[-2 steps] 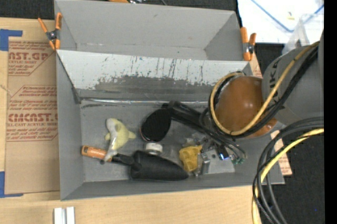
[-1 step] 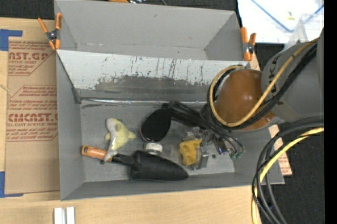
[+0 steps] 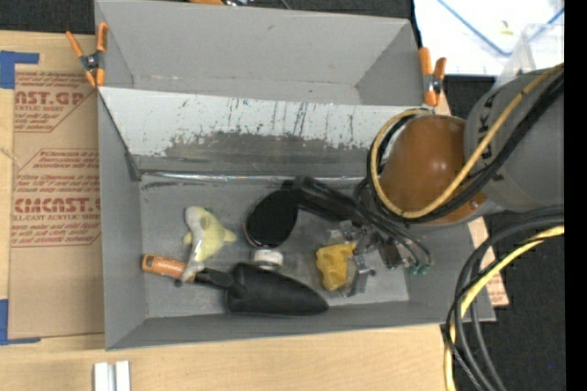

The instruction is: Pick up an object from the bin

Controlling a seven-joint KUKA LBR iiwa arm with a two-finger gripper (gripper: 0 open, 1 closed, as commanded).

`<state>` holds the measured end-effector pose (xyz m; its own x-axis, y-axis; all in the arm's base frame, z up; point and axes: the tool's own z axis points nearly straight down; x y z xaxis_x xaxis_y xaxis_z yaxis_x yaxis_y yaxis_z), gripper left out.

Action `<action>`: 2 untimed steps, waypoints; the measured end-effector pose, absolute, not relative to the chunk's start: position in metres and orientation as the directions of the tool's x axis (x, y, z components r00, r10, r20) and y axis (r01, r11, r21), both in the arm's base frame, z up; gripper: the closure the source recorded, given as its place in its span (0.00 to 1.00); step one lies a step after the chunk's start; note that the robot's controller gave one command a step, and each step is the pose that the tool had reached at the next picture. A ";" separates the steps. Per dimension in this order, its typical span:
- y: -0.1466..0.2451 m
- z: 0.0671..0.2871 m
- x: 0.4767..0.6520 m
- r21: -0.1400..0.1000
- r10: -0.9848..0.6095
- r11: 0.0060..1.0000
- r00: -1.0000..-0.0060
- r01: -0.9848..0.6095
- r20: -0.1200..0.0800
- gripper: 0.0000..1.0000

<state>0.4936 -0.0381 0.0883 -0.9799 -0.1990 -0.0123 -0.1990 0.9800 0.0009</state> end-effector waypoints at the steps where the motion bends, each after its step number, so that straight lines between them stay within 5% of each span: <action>1: -0.036 0.130 0.501 -0.002 -0.198 0.980 -0.980 -0.198 -0.024 1.00; 2: -0.038 0.117 0.499 -0.001 -0.191 0.982 -0.981 -0.191 -0.023 1.00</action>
Offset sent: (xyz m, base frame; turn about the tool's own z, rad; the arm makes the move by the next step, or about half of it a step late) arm -0.0001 -0.0078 0.0129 -0.0331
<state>0.4986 -0.0383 0.1169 -0.9814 -0.1906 -0.0231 -0.1907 0.9817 -0.0011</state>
